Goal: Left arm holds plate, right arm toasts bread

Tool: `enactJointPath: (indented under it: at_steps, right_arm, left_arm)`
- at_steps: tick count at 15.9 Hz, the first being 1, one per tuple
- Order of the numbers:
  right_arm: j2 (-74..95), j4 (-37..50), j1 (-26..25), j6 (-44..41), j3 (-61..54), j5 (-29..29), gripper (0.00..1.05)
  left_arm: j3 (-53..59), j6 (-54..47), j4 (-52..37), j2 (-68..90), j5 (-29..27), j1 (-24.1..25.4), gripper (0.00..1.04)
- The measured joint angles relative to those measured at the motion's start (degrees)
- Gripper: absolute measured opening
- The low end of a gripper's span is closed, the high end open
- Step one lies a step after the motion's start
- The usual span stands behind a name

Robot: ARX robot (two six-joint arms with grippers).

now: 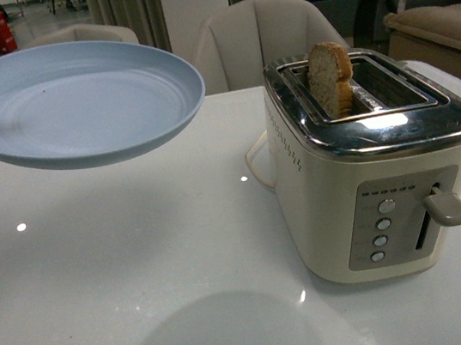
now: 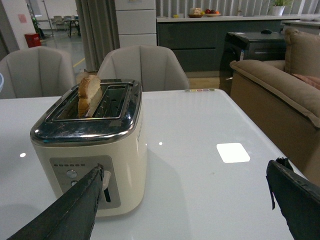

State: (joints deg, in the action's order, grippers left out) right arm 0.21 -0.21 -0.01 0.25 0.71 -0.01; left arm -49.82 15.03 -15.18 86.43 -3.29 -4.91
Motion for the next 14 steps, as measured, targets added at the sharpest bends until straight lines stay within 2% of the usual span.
enactJointPath:
  at_steps: [1, 5, 9, 11, 14]
  right_arm:
    - [0.0, 0.0, 0.0, 0.0, 0.0, 0.0, 0.98]
    - [0.0, 0.0, 0.0, 0.0, 0.0, 0.0, 0.98]
    - [0.0, 0.0, 0.0, 0.0, 0.0, 0.0, 0.98]
    - [0.0, 0.0, 0.0, 0.0, 0.0, 0.0, 0.98]
    - [0.0, 0.0, 0.0, 0.0, 0.0, 0.0, 0.98]
  left_arm:
    - [-2.3, 1.3, -2.9, 6.5, -0.7, 3.7, 0.03]
    - [-4.8, 3.2, -6.3, 16.7, -1.0, 8.5, 0.02]
    - [-5.7, 3.1, -7.5, 23.2, -0.8, 10.0, 0.02]
    - [-2.8, 3.3, -13.9, 27.8, -1.2, 11.1, 0.02]
    - [-1.2, 3.7, -15.1, 29.6, -0.6, 11.1, 0.02]
